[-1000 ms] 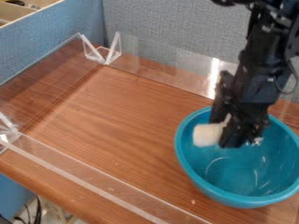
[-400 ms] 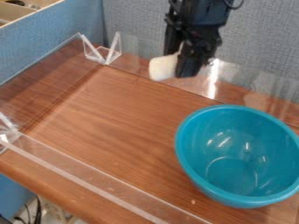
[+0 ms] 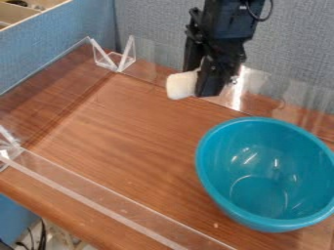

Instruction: Remove the mushroom from inside the blue bowl and put it on the table

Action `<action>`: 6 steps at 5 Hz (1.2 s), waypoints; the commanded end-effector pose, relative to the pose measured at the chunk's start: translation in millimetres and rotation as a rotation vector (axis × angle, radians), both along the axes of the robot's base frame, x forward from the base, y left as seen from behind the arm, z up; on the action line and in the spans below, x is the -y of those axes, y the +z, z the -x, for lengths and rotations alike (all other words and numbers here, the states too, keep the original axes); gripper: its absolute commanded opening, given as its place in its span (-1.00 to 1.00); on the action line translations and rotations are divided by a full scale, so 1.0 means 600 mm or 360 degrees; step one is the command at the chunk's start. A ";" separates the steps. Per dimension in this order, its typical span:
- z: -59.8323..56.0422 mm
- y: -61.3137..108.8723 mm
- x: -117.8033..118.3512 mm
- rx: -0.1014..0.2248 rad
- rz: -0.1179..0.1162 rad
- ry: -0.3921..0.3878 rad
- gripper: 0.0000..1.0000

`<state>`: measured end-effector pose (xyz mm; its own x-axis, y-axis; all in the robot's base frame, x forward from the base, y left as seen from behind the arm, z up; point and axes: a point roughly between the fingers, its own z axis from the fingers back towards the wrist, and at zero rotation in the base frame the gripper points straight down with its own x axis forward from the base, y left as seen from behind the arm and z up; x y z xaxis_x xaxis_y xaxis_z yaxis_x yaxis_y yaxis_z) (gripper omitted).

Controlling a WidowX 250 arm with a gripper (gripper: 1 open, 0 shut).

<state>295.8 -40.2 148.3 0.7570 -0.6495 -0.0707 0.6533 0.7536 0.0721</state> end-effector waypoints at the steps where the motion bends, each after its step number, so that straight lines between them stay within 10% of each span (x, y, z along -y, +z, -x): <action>1: 0.004 0.033 0.010 0.0117 0.0029 -0.0061 -1.00; 6: -0.012 0.053 0.071 0.0214 0.0081 -0.0290 -1.00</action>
